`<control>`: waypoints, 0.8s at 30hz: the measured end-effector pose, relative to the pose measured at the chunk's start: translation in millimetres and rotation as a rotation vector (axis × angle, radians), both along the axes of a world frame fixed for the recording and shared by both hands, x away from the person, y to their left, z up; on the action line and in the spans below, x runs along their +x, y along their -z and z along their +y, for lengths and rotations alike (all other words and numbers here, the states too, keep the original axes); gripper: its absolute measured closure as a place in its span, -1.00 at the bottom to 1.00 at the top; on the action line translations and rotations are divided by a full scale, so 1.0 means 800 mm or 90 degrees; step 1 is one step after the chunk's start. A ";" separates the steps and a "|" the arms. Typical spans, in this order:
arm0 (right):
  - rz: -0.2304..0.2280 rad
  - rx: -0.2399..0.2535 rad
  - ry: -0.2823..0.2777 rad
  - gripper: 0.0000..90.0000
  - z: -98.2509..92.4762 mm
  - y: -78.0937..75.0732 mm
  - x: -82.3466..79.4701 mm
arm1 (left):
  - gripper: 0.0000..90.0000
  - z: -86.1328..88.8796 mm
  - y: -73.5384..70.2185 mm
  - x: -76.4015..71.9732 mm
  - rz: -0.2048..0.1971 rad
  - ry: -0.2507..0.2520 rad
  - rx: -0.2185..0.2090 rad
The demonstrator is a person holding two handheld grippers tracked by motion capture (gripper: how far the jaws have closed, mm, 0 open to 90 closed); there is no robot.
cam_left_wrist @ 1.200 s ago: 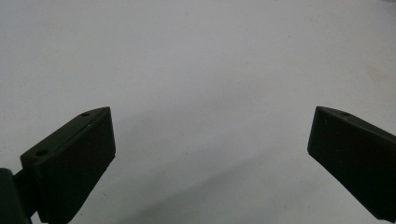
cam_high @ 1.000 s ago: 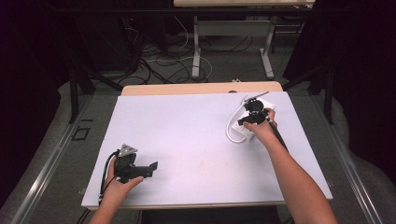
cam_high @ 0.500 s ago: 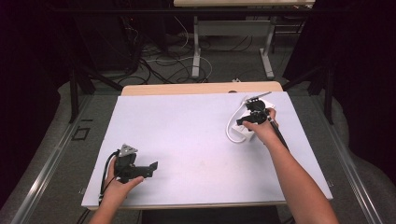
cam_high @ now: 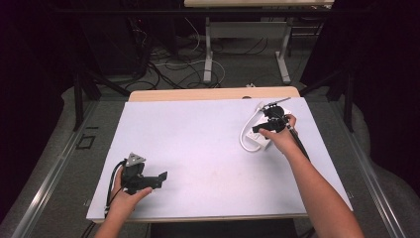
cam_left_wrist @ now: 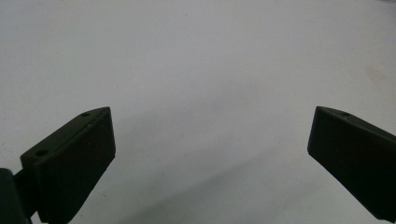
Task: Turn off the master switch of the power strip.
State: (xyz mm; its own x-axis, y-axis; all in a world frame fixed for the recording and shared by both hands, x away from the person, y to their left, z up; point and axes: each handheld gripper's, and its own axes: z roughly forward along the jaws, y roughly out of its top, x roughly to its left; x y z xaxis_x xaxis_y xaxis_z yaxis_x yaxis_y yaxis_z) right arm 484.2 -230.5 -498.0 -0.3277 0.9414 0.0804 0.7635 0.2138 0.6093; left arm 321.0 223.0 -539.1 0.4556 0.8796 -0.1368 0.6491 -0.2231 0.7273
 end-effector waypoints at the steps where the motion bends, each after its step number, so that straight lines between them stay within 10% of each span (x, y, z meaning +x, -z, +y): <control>1: -0.007 -0.001 -0.004 -0.65 0.000 -0.001 -0.001 | -0.98 0.001 0.000 0.000 0.001 0.004 0.005; 7: -0.027 -0.010 -0.002 -0.99 0.001 -0.005 -0.007 | -0.98 0.002 0.000 0.000 -0.001 0.002 0.003; 24: -0.049 -0.011 -0.014 -1.00 0.001 -0.018 -0.027 | -0.98 0.000 0.000 0.000 -0.001 0.000 0.001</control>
